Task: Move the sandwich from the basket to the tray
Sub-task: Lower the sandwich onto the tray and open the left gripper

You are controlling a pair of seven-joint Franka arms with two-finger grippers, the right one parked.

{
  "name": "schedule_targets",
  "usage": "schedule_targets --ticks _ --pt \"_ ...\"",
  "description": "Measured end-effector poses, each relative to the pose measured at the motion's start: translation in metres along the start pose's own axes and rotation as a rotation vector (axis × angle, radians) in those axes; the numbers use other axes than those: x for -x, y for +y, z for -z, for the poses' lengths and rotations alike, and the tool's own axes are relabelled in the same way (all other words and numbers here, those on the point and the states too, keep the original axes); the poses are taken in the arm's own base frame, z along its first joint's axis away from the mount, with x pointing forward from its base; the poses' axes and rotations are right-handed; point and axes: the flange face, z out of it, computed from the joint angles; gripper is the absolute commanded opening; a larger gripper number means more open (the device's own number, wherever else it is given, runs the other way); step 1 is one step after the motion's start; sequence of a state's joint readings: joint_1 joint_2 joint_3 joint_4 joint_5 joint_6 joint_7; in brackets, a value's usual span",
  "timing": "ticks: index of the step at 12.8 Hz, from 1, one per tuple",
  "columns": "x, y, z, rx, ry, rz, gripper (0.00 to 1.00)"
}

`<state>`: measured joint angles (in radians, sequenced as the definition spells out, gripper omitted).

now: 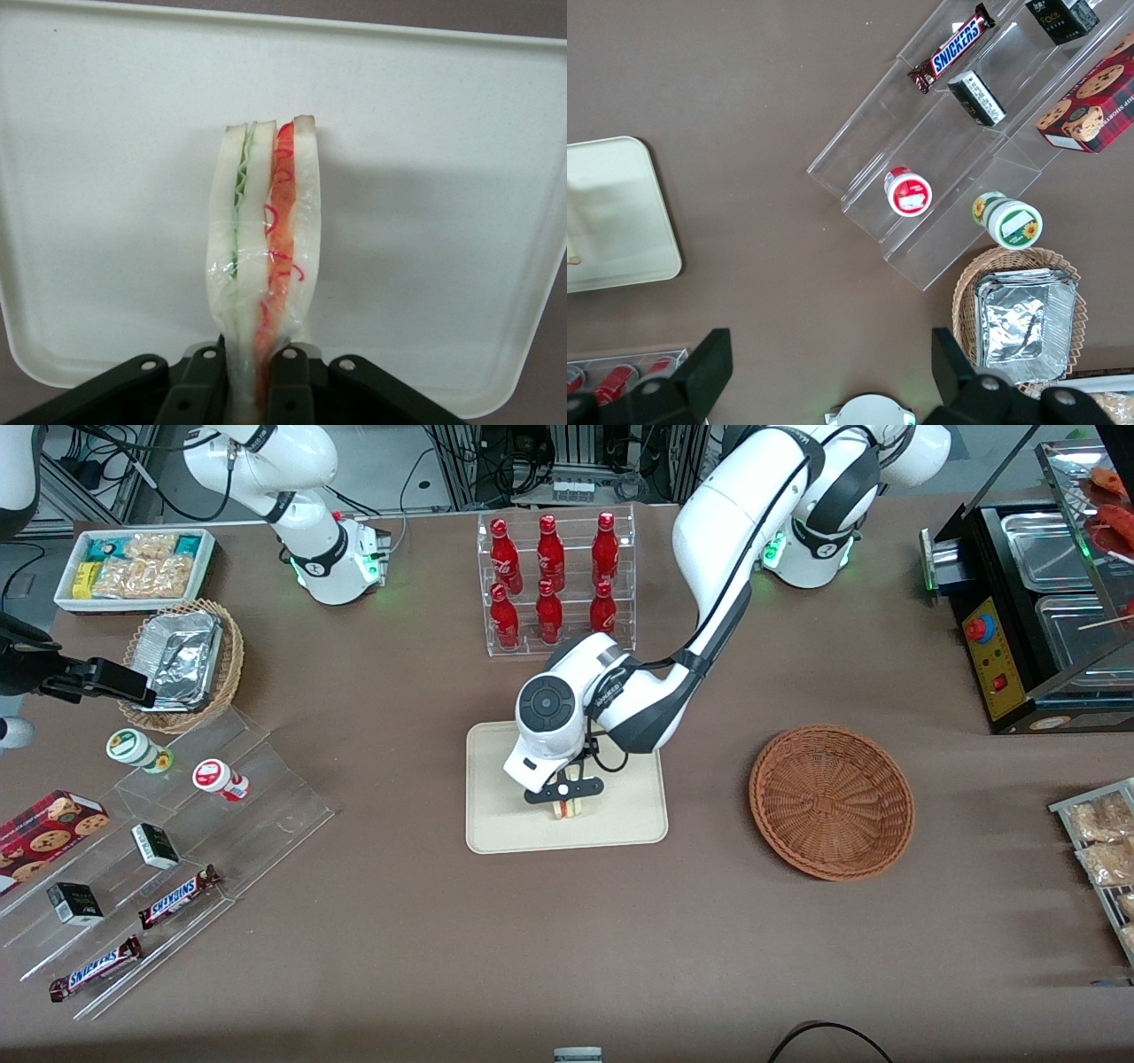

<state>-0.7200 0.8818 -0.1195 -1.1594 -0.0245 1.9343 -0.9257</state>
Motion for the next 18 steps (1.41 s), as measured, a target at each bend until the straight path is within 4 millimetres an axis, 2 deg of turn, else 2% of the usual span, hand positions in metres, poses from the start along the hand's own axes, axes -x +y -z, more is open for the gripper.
schedule_targets --ticks 5,6,7,8,13,15,18 --pt "-0.007 -0.001 -0.011 -0.003 0.029 0.037 0.00" --pt "-0.008 -0.001 -0.013 -0.004 0.029 0.041 0.39" --pt "-0.008 -0.001 -0.015 -0.004 0.029 0.044 0.64" --pt "-0.008 -0.001 -0.016 -0.004 0.028 0.046 1.00" --pt "-0.009 0.000 -0.014 0.001 0.032 0.050 1.00" --pt "-0.013 0.001 -0.001 0.017 0.046 0.054 1.00" --pt "-0.013 0.000 0.033 0.031 0.067 0.054 1.00"
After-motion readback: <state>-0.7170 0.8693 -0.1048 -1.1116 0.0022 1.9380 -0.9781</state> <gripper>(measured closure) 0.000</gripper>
